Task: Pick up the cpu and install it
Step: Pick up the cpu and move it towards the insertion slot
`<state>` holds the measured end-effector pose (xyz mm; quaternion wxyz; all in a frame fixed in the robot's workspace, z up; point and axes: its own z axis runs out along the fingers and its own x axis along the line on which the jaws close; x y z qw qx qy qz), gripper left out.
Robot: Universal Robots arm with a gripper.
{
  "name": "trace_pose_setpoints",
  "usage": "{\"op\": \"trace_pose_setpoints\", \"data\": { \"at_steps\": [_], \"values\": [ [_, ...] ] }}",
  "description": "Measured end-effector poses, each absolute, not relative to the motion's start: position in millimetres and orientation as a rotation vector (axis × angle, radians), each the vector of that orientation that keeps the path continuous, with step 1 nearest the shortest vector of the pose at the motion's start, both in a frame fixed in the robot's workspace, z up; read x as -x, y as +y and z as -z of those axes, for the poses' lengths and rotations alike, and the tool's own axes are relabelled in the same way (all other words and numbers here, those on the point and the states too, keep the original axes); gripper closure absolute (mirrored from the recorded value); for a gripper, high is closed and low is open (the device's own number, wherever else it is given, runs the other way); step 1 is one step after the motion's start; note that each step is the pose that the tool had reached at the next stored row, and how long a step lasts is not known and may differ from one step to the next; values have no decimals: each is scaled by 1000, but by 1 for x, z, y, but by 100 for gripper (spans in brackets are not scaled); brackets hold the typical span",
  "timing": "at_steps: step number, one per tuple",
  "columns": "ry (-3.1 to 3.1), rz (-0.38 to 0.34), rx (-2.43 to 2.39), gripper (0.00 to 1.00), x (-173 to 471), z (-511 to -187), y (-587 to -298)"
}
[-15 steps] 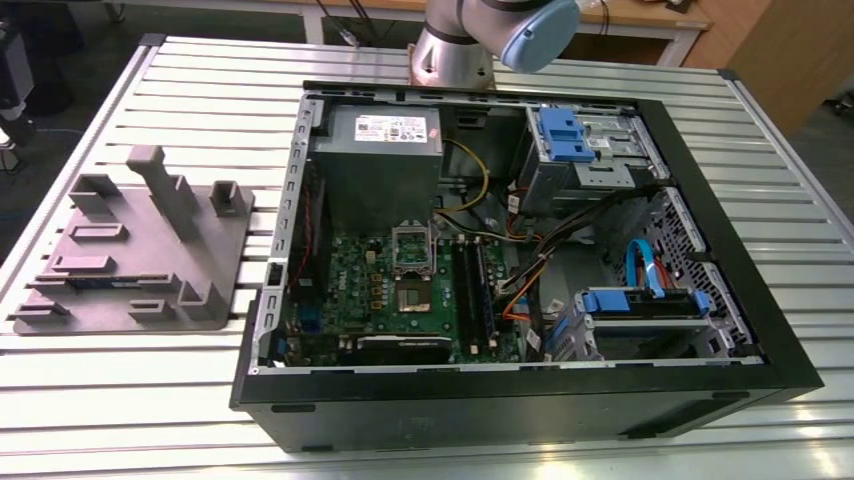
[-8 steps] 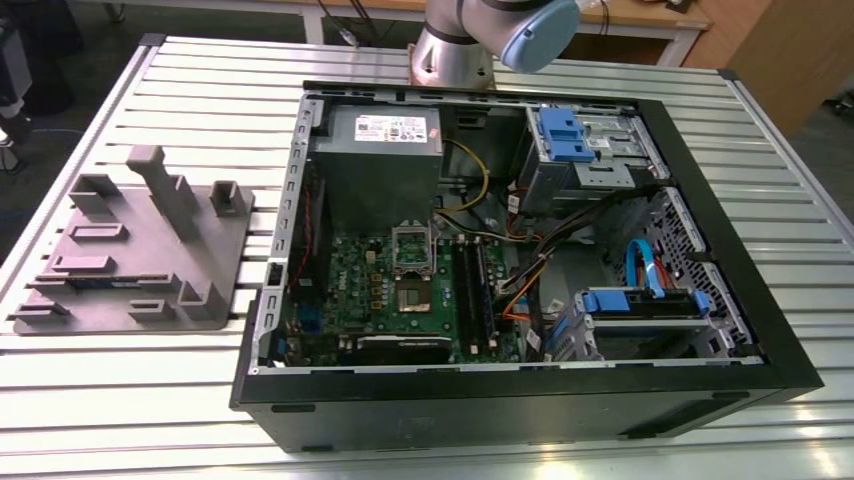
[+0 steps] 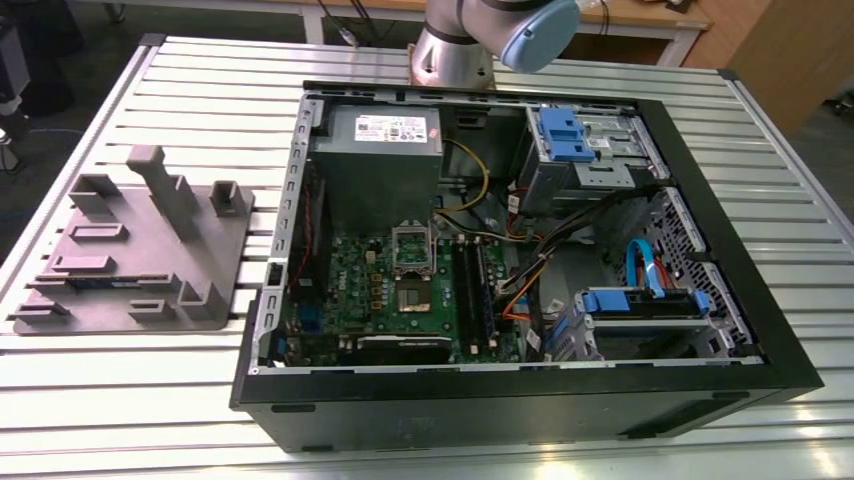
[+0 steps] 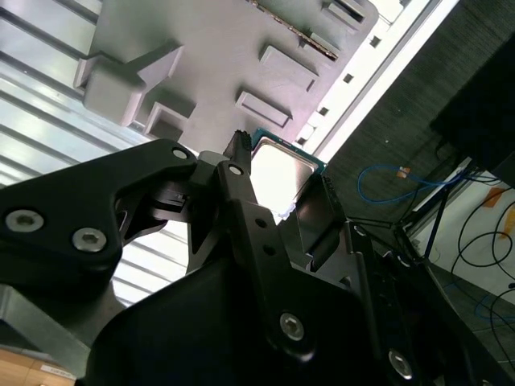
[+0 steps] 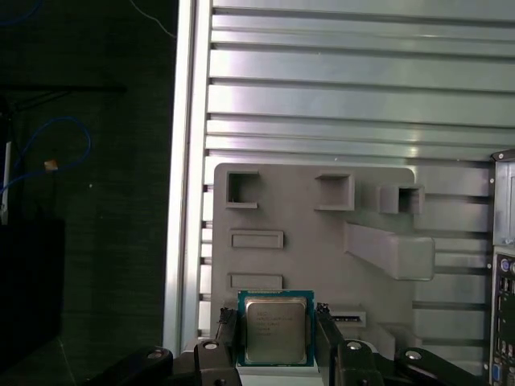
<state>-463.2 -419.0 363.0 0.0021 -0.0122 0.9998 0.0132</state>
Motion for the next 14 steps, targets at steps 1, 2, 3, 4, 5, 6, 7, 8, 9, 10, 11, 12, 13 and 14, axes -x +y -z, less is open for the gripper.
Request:
{"op": "trace_pose_setpoints", "data": {
  "at_steps": [1,2,3,4,5,6,7,8,9,10,11,12,13,14],
  "values": [
    [3137,-41,38,53,463,-363,-419],
    [3137,-41,38,53,463,-364,-419],
    [3137,-41,38,53,463,-364,-419],
    [3137,-41,38,53,463,-364,-419],
    [3137,-41,38,53,463,-365,-419],
    [3137,-41,38,53,463,-365,-419],
    [3137,-41,38,53,463,-365,-419],
    [3137,-41,38,53,463,-365,-419],
    [3137,-41,38,53,463,-366,-419],
    [3137,-41,38,53,463,-366,-419],
    [3137,-41,38,53,463,-366,-419],
    [3137,-41,38,53,463,-367,-419],
    [3137,-41,38,53,463,-367,-419],
    [3137,-41,38,53,463,-368,-419]
  ]
}}
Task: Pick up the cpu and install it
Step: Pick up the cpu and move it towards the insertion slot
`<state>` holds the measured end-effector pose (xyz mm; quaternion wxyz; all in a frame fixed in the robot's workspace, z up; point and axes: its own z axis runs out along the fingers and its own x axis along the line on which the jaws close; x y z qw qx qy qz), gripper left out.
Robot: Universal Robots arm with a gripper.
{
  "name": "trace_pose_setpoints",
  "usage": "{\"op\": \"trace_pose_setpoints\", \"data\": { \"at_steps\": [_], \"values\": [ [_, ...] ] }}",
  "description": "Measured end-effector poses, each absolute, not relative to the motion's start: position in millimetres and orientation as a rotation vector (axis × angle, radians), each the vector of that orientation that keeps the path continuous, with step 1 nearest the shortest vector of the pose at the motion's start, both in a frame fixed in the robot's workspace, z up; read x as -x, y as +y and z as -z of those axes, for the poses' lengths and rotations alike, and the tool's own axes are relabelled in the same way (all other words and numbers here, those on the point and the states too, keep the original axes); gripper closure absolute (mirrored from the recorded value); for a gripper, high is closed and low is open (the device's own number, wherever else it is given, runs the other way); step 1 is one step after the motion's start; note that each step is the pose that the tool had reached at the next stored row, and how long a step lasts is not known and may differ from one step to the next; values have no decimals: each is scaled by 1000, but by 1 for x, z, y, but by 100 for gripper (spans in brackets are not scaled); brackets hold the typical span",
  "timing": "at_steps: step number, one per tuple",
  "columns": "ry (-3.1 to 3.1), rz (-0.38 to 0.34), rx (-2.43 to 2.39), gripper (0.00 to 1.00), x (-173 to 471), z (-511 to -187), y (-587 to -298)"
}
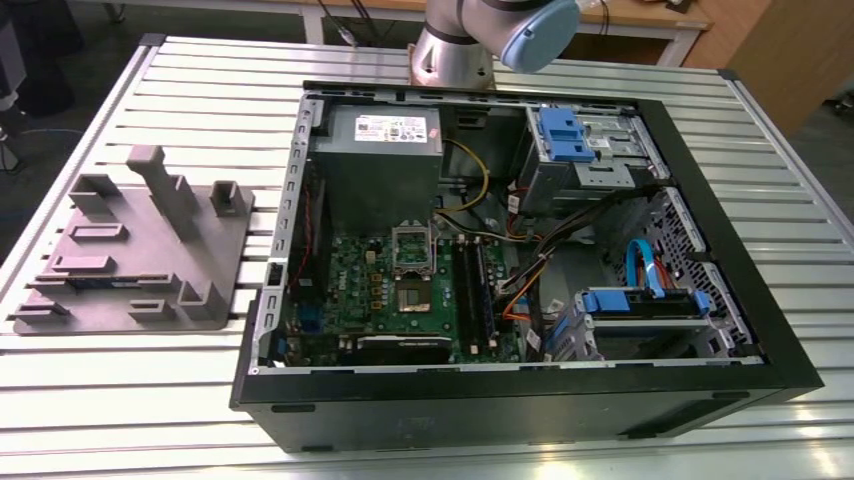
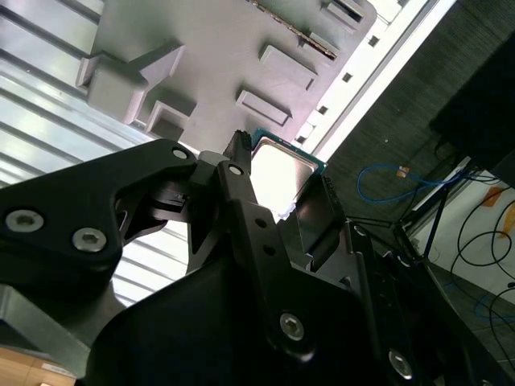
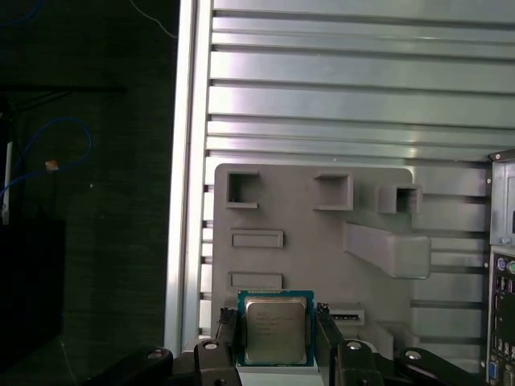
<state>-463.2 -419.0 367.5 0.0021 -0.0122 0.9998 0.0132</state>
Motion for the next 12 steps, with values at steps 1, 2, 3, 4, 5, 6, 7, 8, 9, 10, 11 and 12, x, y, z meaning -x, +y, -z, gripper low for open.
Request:
{"op": "trace_pose_setpoints", "data": {
  "at_steps": [1,2,3,4,5,6,7,8,9,10,11,12],
  "values": [
    [3137,-41,38,53,463,-368,-419],
    [3137,-41,38,53,463,-368,-419],
    [3137,-41,38,53,463,-369,-419],
    [3137,-41,38,53,463,-369,-419],
    [3137,-41,38,53,463,-369,-419],
    [3137,-41,38,53,463,-370,-419],
    [3137,-41,38,53,463,-370,-419],
    [3137,-41,38,53,463,-371,-419],
    [3137,-41,38,53,463,-371,-419],
    [3137,-41,38,53,463,-372,-419],
    [3137,-41,38,53,463,-372,-419],
    [3137,-41,38,53,463,-373,-419]
  ]
}}
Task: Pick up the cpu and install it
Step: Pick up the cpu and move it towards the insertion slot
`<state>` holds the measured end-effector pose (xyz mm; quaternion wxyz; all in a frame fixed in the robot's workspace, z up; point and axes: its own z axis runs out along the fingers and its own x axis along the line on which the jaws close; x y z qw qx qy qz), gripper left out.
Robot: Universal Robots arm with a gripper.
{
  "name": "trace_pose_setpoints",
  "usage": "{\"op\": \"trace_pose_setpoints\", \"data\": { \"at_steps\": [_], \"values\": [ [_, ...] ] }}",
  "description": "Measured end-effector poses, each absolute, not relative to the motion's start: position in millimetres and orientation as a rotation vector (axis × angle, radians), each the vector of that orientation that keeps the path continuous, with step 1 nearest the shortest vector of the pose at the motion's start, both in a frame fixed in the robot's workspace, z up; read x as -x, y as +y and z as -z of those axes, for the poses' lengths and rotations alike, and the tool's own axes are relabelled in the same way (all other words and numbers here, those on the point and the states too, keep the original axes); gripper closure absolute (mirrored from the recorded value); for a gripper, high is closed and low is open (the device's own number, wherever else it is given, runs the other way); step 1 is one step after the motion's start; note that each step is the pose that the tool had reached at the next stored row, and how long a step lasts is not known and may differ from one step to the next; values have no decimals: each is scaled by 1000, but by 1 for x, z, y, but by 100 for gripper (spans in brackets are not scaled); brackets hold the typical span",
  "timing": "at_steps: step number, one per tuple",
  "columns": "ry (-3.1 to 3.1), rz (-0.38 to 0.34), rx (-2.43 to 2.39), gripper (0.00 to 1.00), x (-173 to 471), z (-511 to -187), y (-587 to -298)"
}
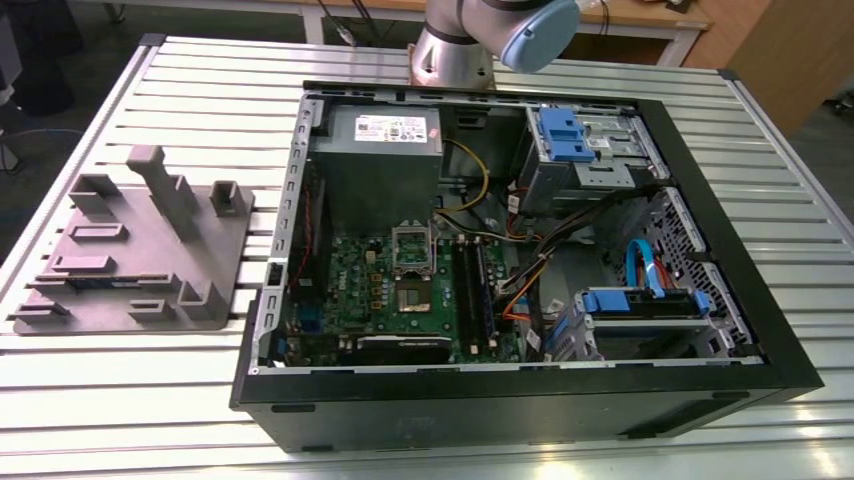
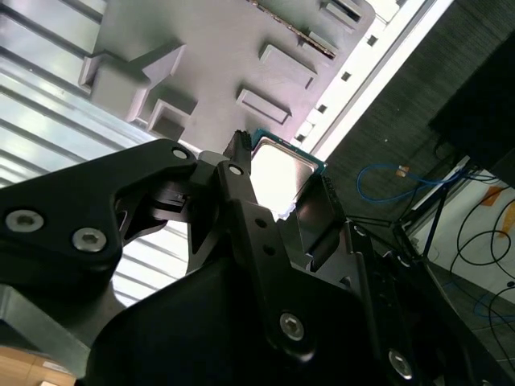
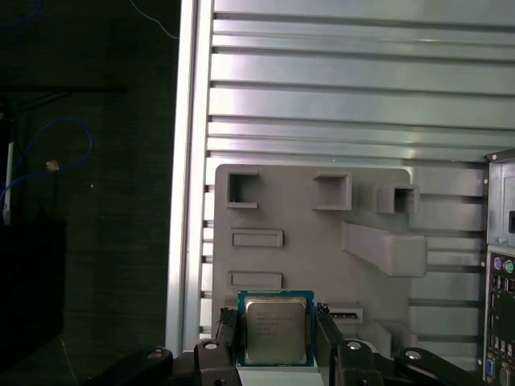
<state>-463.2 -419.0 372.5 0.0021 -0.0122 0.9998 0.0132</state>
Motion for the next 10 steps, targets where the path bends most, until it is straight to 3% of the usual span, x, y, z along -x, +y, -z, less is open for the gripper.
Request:
{"op": "trace_pose_setpoints", "data": {
  "at_steps": [10],
  "values": [
    [3137,-42,38,53,463,-376,-419]
  ]
}}
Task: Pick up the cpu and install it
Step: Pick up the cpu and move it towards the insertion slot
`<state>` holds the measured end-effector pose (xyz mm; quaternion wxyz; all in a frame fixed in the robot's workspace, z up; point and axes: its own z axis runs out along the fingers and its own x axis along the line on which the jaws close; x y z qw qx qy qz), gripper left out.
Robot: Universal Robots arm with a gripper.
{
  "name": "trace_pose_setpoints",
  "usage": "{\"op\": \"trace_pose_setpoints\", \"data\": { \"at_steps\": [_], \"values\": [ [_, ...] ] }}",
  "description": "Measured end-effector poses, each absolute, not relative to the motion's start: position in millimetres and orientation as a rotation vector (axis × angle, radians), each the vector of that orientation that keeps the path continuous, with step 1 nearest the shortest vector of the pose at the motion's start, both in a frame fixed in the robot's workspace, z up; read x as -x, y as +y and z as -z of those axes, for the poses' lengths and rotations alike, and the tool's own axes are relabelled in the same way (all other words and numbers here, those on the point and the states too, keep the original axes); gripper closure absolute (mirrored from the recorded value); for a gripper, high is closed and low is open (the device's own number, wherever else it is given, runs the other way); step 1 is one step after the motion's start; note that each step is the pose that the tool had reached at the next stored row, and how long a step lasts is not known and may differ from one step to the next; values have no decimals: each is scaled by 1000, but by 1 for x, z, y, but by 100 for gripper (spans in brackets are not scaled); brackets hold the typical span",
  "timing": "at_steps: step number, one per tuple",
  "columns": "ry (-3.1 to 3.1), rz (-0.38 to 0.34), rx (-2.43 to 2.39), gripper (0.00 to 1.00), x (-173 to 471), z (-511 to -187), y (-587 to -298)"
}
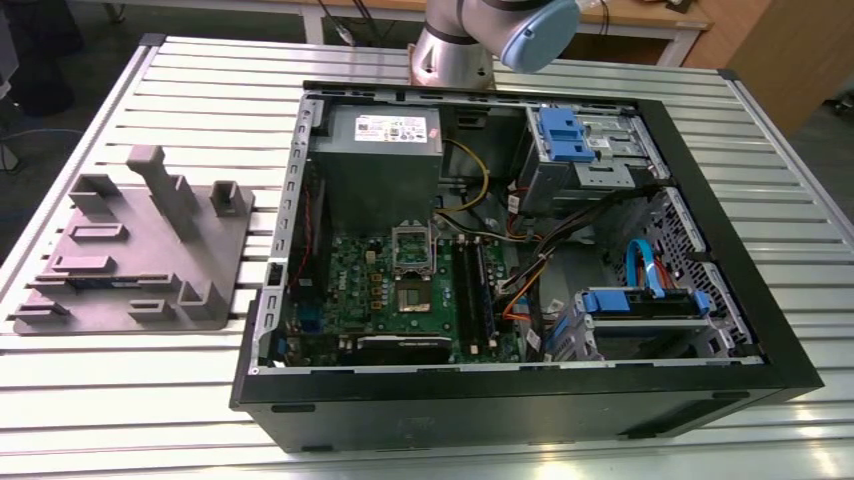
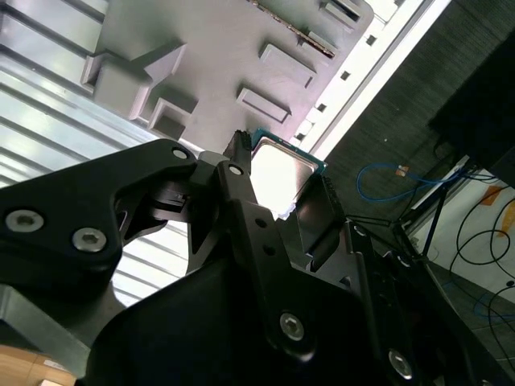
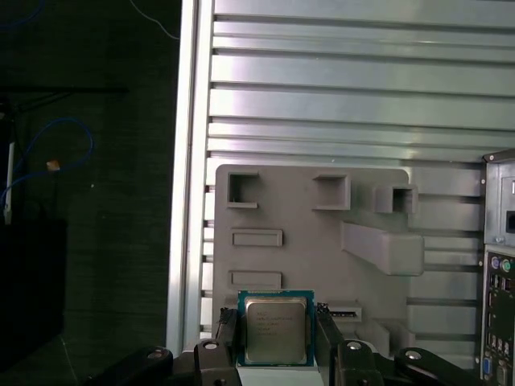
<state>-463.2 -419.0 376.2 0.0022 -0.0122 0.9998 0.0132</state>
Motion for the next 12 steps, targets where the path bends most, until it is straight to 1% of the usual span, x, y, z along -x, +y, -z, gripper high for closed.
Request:
{"op": "trace_pose_setpoints", "data": {
  "at_steps": [12],
  "values": [
    [3137,-41,38,53,458,-376,-419]
  ]
}}
